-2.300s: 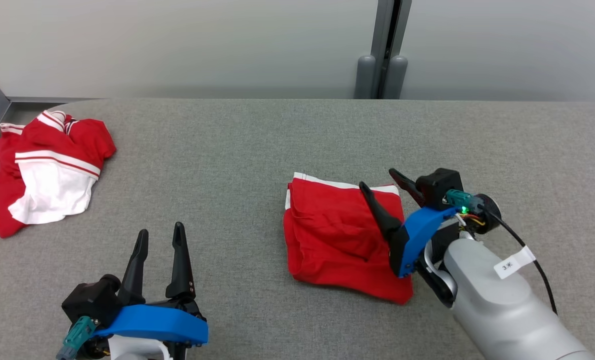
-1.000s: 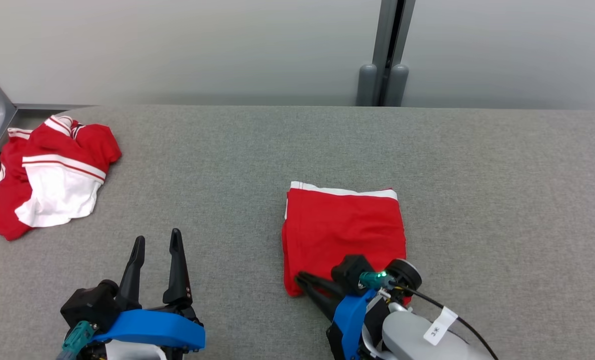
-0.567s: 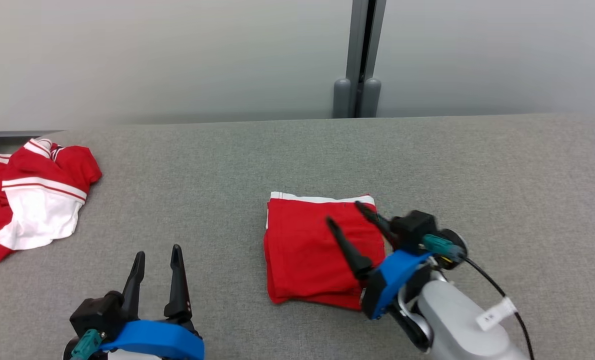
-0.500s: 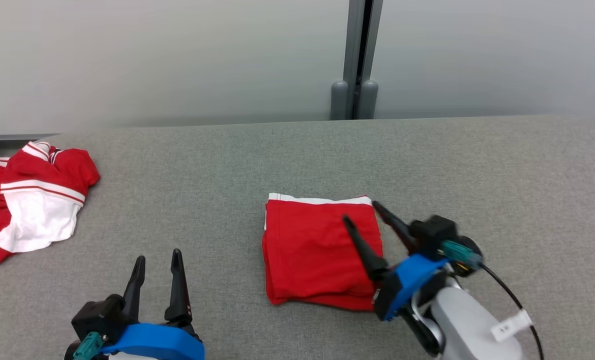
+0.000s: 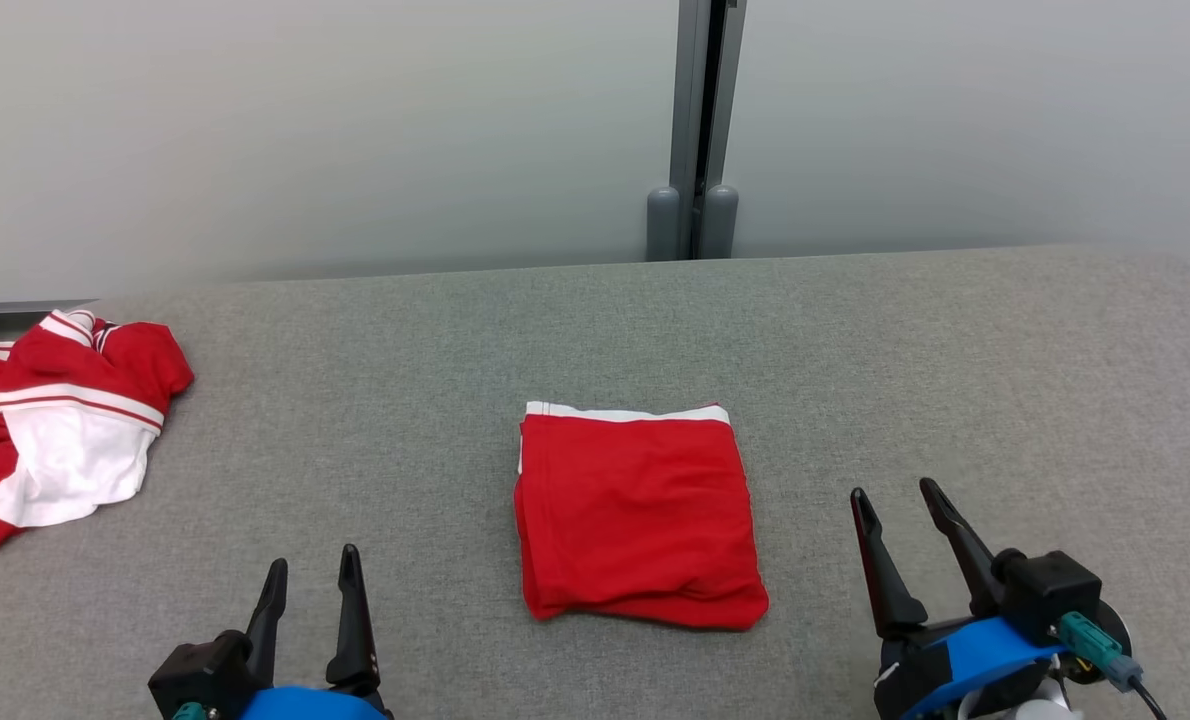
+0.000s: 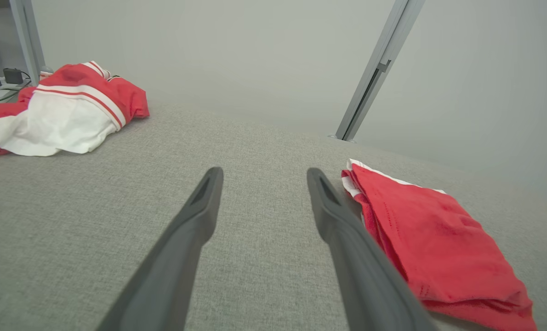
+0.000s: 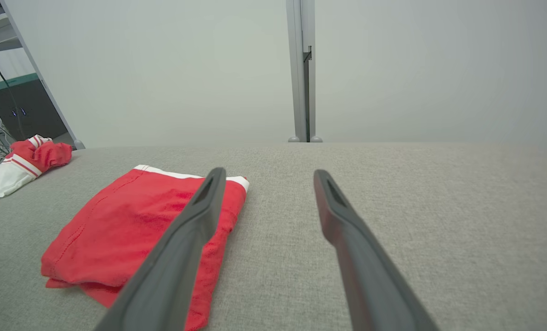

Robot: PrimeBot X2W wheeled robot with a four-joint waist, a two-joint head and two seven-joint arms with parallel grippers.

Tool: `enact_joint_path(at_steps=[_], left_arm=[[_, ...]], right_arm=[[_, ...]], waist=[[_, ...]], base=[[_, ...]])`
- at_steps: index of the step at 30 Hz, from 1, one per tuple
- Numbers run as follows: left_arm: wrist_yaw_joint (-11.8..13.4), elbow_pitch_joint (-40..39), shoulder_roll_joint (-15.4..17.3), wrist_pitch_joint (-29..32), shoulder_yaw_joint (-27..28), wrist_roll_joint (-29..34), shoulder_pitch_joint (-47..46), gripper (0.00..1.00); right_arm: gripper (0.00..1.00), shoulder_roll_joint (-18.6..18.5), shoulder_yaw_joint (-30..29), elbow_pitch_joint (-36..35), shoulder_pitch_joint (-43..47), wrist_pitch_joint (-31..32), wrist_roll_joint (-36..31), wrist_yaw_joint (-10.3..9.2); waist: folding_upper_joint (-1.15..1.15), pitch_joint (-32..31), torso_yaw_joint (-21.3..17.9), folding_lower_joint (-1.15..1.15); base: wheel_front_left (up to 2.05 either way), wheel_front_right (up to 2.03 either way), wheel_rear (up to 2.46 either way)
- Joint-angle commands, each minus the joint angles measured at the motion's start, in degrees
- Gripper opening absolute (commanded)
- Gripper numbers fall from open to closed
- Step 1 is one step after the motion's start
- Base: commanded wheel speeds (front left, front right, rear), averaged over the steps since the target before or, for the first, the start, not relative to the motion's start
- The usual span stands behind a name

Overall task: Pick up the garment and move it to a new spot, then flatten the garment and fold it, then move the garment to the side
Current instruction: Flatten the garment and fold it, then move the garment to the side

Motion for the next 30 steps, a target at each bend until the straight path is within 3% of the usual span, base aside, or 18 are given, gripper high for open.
enact_joint_path(at_steps=[1, 30], left_arm=[[-0.3, 0.1, 0.0, -0.2, 0.6, 0.4, 0.6, 1.0], [-1.9, 1.3, -1.9, -0.3, 3.9, 3.5, 0.2, 1.0]], right_arm=[[1.0, 0.0, -0.2, -0.6, 1.2, 0.1, -0.3, 0.01], [1.0, 0.0, -0.7, 0.3, -0.6, 1.9, -1.1, 0.01]], waist=[[0.0, -0.1, -0.1, 0.01], [0.0, 1.1, 0.2, 0.01]], base=[[0.0, 0.0, 0.0], [0.0, 0.0, 0.0]])
